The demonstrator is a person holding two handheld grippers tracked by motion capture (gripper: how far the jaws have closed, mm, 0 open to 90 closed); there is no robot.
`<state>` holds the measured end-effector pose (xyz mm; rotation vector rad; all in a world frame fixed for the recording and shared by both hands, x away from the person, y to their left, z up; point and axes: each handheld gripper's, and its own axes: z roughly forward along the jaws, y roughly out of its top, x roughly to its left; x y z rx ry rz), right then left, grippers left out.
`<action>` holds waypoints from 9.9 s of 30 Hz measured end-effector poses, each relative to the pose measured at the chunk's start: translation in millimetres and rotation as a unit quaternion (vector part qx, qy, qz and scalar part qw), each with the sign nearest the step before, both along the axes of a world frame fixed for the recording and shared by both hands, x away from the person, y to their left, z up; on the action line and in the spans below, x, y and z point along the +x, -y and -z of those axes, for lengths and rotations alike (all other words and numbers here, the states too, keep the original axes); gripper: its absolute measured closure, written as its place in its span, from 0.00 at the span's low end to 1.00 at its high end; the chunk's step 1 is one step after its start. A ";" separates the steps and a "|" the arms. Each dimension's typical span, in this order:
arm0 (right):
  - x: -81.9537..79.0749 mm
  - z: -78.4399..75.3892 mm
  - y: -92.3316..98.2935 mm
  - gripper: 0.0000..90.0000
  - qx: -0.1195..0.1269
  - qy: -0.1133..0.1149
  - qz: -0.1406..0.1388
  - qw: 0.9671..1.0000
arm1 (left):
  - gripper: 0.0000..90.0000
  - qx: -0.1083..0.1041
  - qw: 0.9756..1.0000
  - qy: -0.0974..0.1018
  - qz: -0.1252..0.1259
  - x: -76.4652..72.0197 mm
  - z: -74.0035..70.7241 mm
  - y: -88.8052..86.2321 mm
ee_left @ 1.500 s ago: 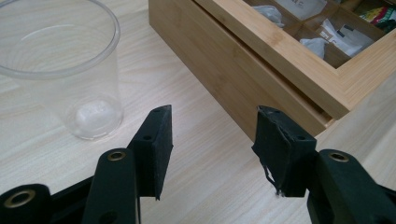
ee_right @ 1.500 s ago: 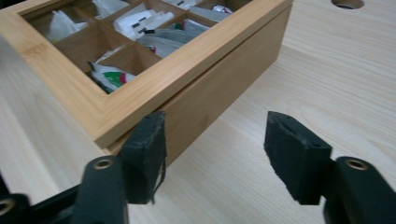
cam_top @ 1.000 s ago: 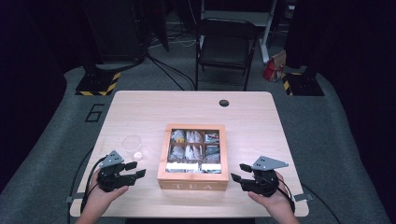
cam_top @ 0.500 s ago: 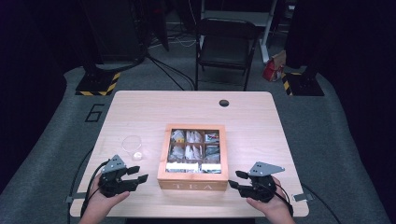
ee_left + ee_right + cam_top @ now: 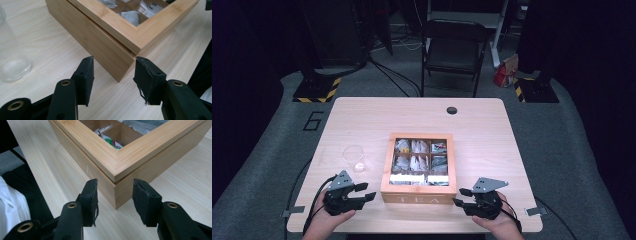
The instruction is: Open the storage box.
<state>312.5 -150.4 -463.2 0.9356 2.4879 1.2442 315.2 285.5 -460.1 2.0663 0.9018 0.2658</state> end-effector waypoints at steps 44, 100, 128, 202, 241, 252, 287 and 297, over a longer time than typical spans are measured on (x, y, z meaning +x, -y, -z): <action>5.3 0.7 -9.1 0.70 -0.004 0.006 0.007 1.000 | 0.68 0.005 1.000 0.011 0.026 1.8 5.2 33.1; 17.0 -54.6 -5.0 0.66 0.029 0.051 0.029 0.998 | 0.70 -0.031 0.999 0.013 0.010 20.6 -54.7 29.4; 32.6 -86.4 -5.4 0.66 0.043 0.059 0.035 0.997 | 0.56 -0.032 0.998 0.059 -0.006 51.0 -66.6 29.8; 120.7 -104.0 -14.3 0.64 0.056 0.055 0.085 0.993 | 0.59 -0.050 0.996 0.069 -0.026 110.6 -108.2 36.2; 144.5 -104.0 -17.7 0.59 0.058 0.060 0.100 0.992 | 0.65 -0.041 0.994 0.078 -0.061 149.0 -96.2 45.8; 160.4 -92.4 -21.6 0.59 0.045 0.061 0.104 0.992 | 0.64 -0.054 0.994 0.073 -0.066 156.3 -97.4 45.0; 190.2 -67.4 -24.6 0.62 0.037 0.020 0.125 0.991 | 0.65 -0.061 0.994 0.062 -0.065 171.6 -100.3 44.3; 198.7 -61.0 -22.5 0.62 0.050 0.004 0.120 0.991 | 0.65 -0.069 0.993 0.060 -0.069 175.0 -99.0 43.8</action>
